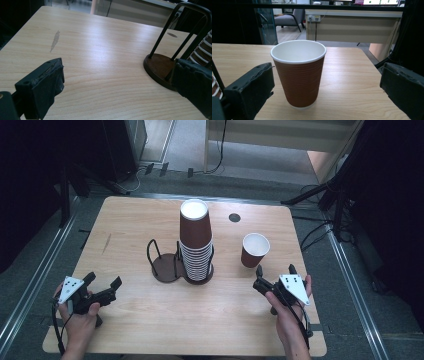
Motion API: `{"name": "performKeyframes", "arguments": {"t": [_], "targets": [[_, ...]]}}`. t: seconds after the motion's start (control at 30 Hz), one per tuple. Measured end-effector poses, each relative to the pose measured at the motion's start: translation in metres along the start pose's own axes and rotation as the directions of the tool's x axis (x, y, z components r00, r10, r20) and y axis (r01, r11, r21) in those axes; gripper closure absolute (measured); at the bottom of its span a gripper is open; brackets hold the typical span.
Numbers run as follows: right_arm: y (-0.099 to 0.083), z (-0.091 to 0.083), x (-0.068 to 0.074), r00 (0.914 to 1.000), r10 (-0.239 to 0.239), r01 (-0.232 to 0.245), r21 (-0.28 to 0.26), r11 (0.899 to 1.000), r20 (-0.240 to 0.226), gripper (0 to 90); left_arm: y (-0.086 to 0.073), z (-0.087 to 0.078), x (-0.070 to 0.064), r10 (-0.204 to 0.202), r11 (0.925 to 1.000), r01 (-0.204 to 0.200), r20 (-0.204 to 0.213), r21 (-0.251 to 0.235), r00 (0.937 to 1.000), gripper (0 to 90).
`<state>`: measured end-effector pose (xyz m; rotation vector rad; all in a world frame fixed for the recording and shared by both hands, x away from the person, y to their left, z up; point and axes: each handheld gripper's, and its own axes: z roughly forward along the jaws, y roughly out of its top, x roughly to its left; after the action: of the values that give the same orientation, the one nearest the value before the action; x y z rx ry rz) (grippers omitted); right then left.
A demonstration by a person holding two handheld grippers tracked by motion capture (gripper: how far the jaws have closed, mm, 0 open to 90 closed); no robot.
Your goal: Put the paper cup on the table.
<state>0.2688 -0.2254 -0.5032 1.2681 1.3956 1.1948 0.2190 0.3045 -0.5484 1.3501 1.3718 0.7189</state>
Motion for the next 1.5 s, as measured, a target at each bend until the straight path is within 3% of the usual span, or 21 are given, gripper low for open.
{"name": "performKeyframes", "arguments": {"t": [0.73,1.37,1.5], "targets": [[-0.032,-0.042,-0.052,0.9965,-0.010,0.007,0.037,0.999,0.082,0.0,-0.001,0.000,-0.001,0.004,1.0000,-0.004,0.005,0.007,1.0000,0.0],[-0.045,-0.064,-0.079,0.9931,-0.012,0.006,0.050,0.999,0.117,0.0,-0.001,-0.001,-0.001,0.001,1.0000,-0.002,0.010,0.007,1.0000,0.0],[-0.049,-0.068,-0.085,0.9930,0.014,-0.020,0.050,0.999,0.117,0.0,-0.001,-0.001,-0.001,0.000,1.0000,0.000,0.011,0.007,0.9999,0.0]]}}
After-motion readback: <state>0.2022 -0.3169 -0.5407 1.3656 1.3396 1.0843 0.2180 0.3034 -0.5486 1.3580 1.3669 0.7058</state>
